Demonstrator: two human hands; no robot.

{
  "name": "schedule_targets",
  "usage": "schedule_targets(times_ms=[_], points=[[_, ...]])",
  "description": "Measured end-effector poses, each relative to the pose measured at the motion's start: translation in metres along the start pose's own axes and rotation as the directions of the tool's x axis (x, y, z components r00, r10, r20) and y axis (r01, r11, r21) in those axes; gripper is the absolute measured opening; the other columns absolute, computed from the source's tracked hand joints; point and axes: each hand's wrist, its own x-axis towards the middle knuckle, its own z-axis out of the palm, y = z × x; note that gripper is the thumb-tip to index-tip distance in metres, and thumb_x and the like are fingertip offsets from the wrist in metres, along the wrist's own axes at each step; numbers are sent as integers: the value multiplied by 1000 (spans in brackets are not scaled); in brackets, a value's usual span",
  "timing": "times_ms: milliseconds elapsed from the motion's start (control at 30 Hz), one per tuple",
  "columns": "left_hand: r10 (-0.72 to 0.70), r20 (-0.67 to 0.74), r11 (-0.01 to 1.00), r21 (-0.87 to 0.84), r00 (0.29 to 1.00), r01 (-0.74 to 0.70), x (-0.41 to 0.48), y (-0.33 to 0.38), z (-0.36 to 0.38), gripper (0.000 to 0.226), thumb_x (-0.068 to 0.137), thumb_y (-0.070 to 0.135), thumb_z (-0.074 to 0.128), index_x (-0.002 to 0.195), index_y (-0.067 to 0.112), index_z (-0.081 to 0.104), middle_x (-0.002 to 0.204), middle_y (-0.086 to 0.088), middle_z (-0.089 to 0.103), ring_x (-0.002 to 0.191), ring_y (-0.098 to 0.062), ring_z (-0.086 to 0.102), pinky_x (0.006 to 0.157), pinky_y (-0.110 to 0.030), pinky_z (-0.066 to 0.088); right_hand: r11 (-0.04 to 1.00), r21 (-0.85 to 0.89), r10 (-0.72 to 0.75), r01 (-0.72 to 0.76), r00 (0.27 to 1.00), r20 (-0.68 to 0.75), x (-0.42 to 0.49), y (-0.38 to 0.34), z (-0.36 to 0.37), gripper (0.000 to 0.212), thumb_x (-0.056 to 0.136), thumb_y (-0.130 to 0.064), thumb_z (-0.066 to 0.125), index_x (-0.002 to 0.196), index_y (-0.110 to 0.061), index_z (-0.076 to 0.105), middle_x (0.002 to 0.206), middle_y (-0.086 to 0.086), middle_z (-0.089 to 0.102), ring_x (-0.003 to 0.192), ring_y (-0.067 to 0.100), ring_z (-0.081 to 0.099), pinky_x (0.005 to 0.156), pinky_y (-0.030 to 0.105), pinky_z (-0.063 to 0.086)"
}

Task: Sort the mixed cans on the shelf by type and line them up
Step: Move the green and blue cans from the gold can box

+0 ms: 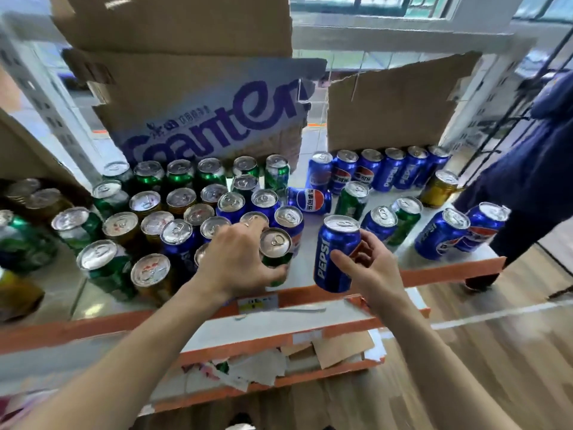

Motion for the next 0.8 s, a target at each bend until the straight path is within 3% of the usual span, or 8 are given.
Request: schedule_targets(times_ms=[100,267,400,533,667,800], points=[[-70,24,994,85,997,67,-5,5,10,71,66,66,59,111,11,60,91,-6,69,83,-27,64,85,-42,50,1000,-4,-23,23,998,50,9,4,-13,60,77,-22,81,130,-18,54,111,-1,71,105,14,66,95,38,54],[-80,-20,963,257,997,82,-6,12,20,78,64,74,44,106,13,65,101,-5,68,93,-28,62,85,-40,37,993,-39,-111,113,992,52,14,3,-44,56,81,-14,78,131,-13,53,108,-5,70,98,3,66,85,21,54],[-108,2,903,418,994,97,3,19,15,83,65,83,36,108,19,65,112,-2,60,101,-25,57,85,-42,35,976,-105,-188,191,981,38,19,-5,-74,43,81,-17,78,118,-23,58,105,-5,70,96,6,67,87,24,53],[-85,-81,928,355,993,108,19,42,15,71,74,77,42,108,19,65,112,0,60,102,-24,58,84,-42,40,962,-127,-244,242,970,6,31,-19,-107,59,79,-21,81,131,-10,53,113,-1,69,103,10,66,92,30,54],[-75,-102,950,296,992,102,45,72,22,70,78,74,39,114,19,64,121,-1,59,111,-24,57,88,-44,41,958,-114,-270,263,962,-51,49,-33,-137,62,77,-21,82,130,-11,52,111,0,69,102,15,68,90,31,55],[-52,-48,959,277,998,63,68,92,32,74,77,74,38,122,21,62,129,0,56,117,-24,54,95,-45,39,955,-121,-287,271,947,-142,75,-42,-154,85,65,-44,84,134,-9,50,115,4,69,103,19,68,92,43,56]])
